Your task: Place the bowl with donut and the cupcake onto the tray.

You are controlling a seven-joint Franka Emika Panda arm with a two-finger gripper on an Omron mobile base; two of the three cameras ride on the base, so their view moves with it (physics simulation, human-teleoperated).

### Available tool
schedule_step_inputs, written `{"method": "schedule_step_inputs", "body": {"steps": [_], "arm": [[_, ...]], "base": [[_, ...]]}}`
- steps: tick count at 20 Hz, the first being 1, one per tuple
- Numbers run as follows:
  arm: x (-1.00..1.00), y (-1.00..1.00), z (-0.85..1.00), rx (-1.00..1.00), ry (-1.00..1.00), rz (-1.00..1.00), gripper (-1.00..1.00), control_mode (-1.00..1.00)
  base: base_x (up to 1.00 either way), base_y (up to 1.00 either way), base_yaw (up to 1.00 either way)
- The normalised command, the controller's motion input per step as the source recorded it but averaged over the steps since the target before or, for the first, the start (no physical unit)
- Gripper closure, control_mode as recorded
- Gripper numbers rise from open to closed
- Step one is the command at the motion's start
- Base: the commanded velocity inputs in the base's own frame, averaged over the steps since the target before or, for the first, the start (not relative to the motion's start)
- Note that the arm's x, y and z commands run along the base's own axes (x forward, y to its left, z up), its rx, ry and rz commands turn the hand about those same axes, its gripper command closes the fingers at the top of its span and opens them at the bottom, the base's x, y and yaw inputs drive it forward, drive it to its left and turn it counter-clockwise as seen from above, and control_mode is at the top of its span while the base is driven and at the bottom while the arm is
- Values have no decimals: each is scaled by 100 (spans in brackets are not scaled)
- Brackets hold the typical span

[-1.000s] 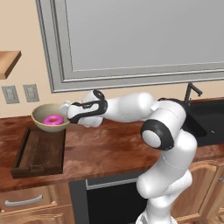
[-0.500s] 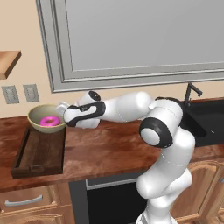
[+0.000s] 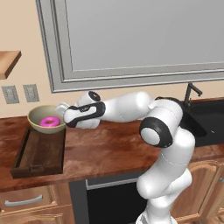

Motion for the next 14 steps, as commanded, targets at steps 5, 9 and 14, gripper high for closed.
{"method": "schedule_step_inputs", "body": {"steps": [5,9,14], "arm": [[0,-6,-18,0,0,0,100,-100],[0,0,-23,0,0,0,100,-100],[0,0,-22,0,0,0,100,-100]], "base": [[0,0,0],[0,0,0],[0,0,0]]}}
